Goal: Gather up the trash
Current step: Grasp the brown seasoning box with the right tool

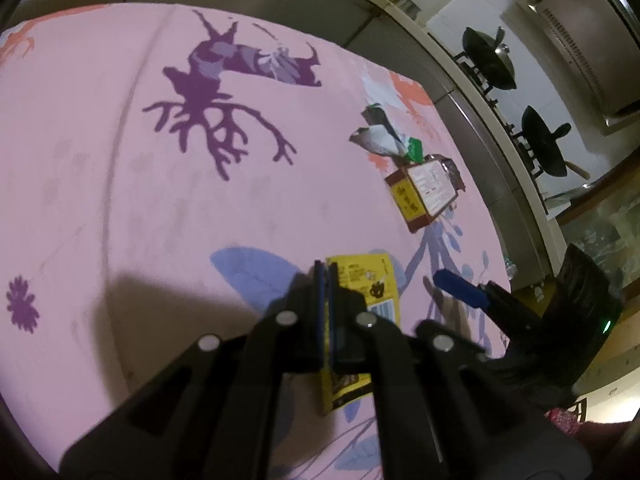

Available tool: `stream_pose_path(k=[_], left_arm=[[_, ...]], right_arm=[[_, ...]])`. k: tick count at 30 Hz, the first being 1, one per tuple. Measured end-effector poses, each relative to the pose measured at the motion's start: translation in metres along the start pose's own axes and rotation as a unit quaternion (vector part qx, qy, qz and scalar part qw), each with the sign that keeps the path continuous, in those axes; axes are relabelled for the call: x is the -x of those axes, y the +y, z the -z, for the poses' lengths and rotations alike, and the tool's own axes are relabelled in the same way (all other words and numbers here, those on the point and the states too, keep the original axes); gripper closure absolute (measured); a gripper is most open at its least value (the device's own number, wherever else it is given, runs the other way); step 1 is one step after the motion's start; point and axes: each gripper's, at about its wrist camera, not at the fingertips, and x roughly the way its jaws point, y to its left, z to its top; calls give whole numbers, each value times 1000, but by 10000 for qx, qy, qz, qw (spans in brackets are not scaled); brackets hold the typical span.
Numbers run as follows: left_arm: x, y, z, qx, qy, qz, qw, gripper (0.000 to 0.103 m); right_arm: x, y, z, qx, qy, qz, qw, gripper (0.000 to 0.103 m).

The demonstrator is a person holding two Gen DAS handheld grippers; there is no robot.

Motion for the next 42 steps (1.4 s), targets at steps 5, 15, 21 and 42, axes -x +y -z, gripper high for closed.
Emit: stream_pose_path(k=[5,15,21,42], left_arm=[[7,2,2,80,150,184,9997,88],[-2,0,15,65,400,516,9978,58],[-20,-10,21,-46,602,423,9973,101],[27,-3,30,389,29,618,9973,101]], right_arm=[[-12,6,10,465,91,470,9978,38],[-14,5,12,546,4,512,9972,38],[-11,-1,13,481,-59,377,9981,38],[0,-186,-70,-2164,-583,-580,9728,49]])
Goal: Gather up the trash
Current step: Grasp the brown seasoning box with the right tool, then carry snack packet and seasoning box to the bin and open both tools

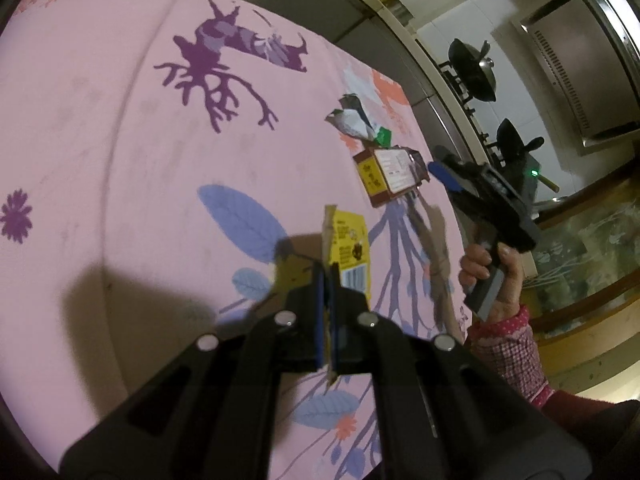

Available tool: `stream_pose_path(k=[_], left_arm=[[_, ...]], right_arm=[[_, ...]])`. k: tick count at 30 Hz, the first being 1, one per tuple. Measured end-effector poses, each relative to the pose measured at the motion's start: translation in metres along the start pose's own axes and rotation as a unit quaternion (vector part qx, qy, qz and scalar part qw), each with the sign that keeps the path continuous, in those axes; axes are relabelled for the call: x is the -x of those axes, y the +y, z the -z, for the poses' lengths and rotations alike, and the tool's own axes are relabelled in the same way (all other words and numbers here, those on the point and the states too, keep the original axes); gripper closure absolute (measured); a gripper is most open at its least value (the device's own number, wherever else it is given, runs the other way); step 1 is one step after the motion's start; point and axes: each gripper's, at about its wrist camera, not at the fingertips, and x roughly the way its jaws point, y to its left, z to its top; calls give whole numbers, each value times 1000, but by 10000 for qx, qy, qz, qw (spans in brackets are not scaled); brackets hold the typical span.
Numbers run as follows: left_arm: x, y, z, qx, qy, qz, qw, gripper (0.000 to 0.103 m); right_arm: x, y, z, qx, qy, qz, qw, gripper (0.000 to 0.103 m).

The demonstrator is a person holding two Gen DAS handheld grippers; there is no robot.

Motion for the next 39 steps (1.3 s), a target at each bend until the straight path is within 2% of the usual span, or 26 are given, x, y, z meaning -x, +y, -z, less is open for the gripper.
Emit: stream_pose_path(k=[5,7,8,10,12,13,15,16,17,19,22,25,29,30,31,36,39], left_arm=[[2,-4,-1,-21,-63,-25,10000,101],[2,-4,-1,-12,-67,-49,10000,101],[2,-4,-1,-10,-73,-61,10000,101],[4,-2,-1,-5,-98,-101,9999,101],[6,0,-2,8,-141,-132,9998,101],[8,0,-2,25,-168,-133,9998,101],[10,1,-2,45,-195,-166,9997,101],[11,1,-2,45,-209,-204,9996,101],[12,0,-2,37,-225,-235,9995,101],[15,-3,1,-6,-266,-299,9992,101],[19,-9,5,-55,-295,-380,9988,101],[22,-12,7,-61,-313,-426,9986,101],[24,-18,9,-82,-337,-473,9983,101],[24,-20,9,-90,-338,-487,9982,101],[24,-22,10,-95,-335,-492,9982,101],[17,-32,10,-160,-273,-512,9982,101],[11,-41,10,-224,-220,-471,9984,101]], right_arm=[[-7,2,22,-200,371,-238,9988,52],[-2,13,43,-232,677,-712,9949,51],[3,23,56,-126,846,-958,9917,51],[19,46,81,445,940,-1053,9890,52],[33,63,99,1014,827,-920,9871,51],[40,74,108,1466,718,-659,9844,51],[43,86,113,2067,513,-228,9768,43],[43,91,114,2375,344,14,9708,34],[42,92,115,2516,233,143,9674,29],[34,95,111,2970,-105,509,9534,26],[12,82,99,3304,-92,673,9414,23],[-12,73,85,3198,270,554,9455,23],[-28,66,86,3040,664,440,9494,23],[-26,66,87,3000,603,421,9511,25],[-22,66,88,2923,609,347,9538,35],[2,59,97,2407,544,292,9686,38],[33,46,105,1736,483,-103,9836,39]])
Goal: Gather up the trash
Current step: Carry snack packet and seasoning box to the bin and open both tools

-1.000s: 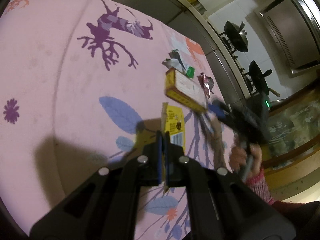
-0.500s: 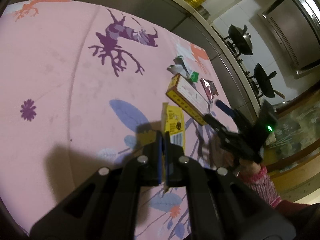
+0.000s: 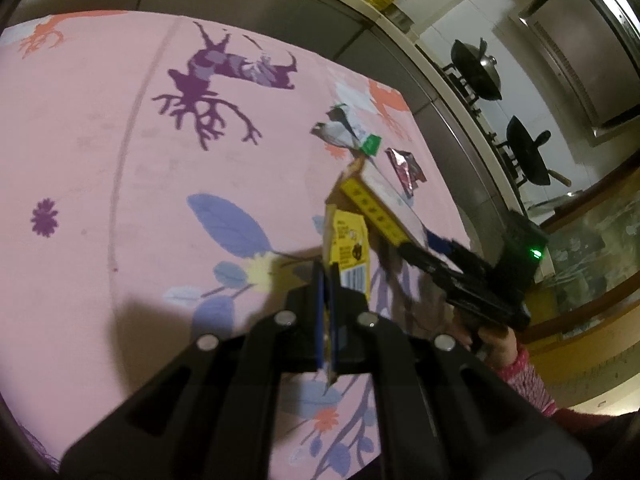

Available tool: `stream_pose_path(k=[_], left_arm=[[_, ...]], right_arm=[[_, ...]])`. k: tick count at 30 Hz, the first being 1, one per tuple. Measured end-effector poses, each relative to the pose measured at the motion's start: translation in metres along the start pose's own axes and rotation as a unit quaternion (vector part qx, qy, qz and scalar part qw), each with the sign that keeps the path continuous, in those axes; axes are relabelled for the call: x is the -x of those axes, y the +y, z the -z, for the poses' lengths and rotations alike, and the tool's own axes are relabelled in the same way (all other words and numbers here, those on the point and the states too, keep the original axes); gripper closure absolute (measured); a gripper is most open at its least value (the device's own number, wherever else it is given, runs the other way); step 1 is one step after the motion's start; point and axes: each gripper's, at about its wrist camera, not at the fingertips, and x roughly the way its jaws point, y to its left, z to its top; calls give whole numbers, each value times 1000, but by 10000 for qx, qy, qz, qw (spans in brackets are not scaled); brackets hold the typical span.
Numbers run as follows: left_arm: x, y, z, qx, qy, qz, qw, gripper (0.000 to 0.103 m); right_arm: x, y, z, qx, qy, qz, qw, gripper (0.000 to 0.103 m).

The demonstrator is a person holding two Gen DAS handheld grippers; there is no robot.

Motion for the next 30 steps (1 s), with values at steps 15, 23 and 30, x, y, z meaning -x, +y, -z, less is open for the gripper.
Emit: stream_pose_path(k=[15,23,30], left_arm=[[-82,-119,-25,-980,610,503,9920,101],[-183,-246,-59,-1796,1087,897,9736,101],[-285,-341,-69,-2279,1451,888,9587,101]], right_arm=[[128,-86,72,-1975,-1125,241,9735,43],[201,-175,94,-2586,-1711,1449,9396,44],[221,-265,107,-3251,-1634,2002,9097,44]])
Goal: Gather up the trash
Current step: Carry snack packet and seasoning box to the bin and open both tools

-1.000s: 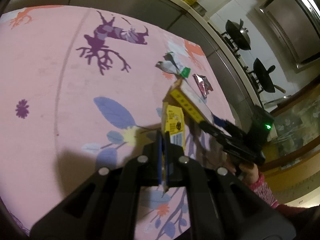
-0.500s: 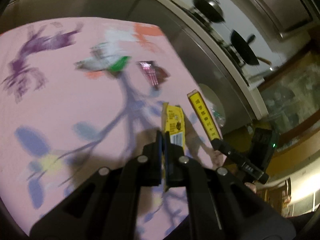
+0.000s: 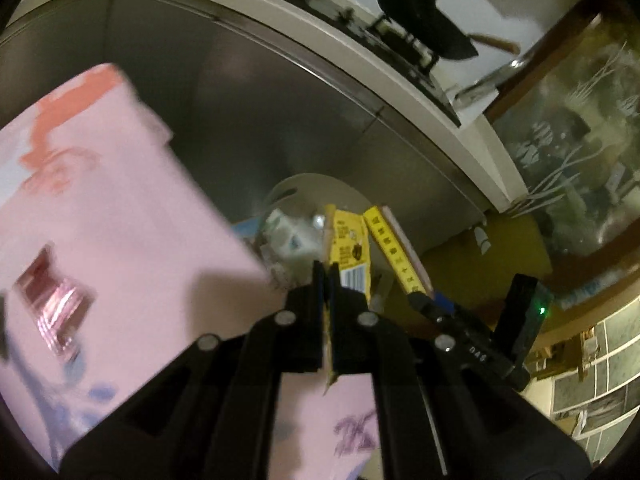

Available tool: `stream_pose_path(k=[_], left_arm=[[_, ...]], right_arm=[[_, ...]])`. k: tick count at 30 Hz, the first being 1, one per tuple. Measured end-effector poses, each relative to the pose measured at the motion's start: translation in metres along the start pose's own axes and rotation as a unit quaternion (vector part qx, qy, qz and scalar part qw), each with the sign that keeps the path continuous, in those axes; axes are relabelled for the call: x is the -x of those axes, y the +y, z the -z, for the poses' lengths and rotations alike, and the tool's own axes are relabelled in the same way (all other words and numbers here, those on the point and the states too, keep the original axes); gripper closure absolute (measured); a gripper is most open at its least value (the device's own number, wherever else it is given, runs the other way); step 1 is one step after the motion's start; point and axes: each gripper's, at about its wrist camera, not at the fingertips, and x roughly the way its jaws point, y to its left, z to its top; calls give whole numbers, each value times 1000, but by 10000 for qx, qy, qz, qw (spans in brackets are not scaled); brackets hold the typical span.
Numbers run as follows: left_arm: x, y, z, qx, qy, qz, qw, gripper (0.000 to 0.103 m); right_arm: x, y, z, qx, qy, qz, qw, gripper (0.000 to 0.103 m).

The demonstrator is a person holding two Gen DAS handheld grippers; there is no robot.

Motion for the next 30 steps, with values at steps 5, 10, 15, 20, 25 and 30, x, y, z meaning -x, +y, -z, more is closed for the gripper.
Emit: stream_pose_path(k=[5,10,15,20,25,30], left_arm=[[-62,-13,-26,-4,308,-59,9995,101],[-104,-17,-39,90,569,-83,9983,101],[-135,-12,-39,150,966,-492,9940,79],[-129,-2,-34,188,813,-630,9945,53],[-110,-2,-27,124,647,-626,9959,53],[-72,-2,-6,30,350,-562,9978,53]], right_arm=[[-27,-25,-11,-101,94,197,9997,44],[-42,-27,-15,-18,74,335,9994,45],[-46,-26,-16,26,-70,442,9990,37],[-40,-26,-9,-13,-204,397,9990,33],[-25,-29,-1,-246,-379,307,9985,33],[1,-22,8,-351,-632,153,9973,33]])
